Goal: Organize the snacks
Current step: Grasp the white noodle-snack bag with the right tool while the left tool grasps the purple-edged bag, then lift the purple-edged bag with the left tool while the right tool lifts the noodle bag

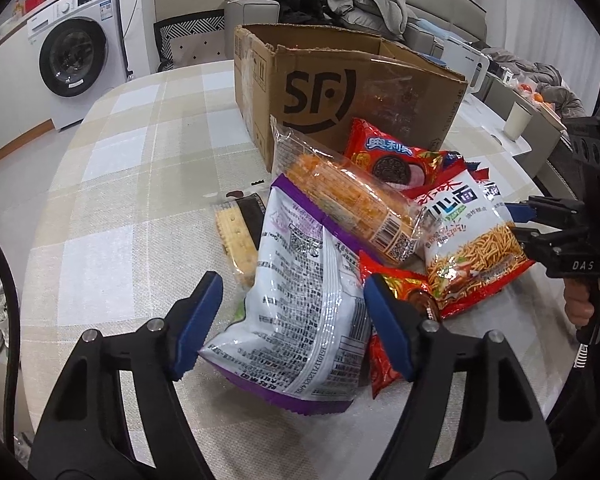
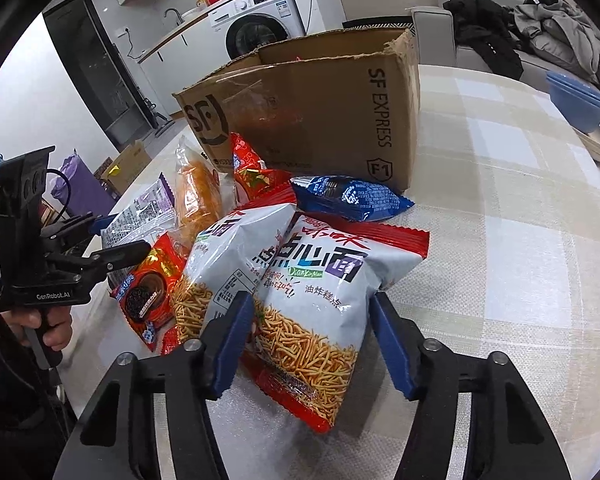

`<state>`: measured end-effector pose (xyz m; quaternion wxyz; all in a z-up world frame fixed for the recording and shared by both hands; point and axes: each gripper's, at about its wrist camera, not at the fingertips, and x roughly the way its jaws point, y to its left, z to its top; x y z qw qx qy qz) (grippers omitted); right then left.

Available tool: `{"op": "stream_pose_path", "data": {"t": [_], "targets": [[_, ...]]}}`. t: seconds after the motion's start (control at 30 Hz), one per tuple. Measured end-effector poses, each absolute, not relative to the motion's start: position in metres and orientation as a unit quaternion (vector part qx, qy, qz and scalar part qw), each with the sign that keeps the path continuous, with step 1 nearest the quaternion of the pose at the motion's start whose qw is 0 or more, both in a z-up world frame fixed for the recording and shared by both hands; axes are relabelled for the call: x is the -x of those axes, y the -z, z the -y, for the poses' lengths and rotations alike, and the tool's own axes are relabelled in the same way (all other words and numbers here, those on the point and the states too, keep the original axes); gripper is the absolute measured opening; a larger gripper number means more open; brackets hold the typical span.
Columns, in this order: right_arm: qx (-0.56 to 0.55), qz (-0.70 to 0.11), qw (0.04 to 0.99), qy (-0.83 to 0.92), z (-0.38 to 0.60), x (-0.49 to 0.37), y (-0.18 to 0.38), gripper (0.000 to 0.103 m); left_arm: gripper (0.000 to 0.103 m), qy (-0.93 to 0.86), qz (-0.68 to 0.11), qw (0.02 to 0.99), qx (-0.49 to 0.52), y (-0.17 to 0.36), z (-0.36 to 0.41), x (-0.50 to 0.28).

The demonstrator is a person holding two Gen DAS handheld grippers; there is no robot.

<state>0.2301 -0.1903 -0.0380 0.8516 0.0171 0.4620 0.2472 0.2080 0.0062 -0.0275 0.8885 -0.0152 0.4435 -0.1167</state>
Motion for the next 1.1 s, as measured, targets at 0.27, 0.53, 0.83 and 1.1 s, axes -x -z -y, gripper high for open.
{"op": "stream_pose_path", "data": {"t": [0.27, 0.53, 0.83, 1.1], "targets": [[-0.02, -0.446, 0.86, -0.245, 0.193, -0.223, 0.032, 0.042, 0.059, 0.123, -0.445, 0.887, 0.026, 0.03, -0.01, -0.203], [-0.023, -0.431, 0.87, -0.24, 0.198, -0.217, 0.028, 0.036, 0.047, 0.125, -0.441, 0.888, 0.034, 0.031, -0.014, -0.196], [-0.03, -0.424, 0.877, -0.224, 0.208, -0.211, 0.025, 0.035, 0.033, 0.121, -0.43, 0.894, 0.041, 0.025, -0.02, -0.187], [-0.032, -0.416, 0.884, -0.213, 0.215, -0.206, 0.022, 0.033, 0.028, 0.115, -0.42, 0.899, 0.049, 0.016, -0.025, -0.181]]}}
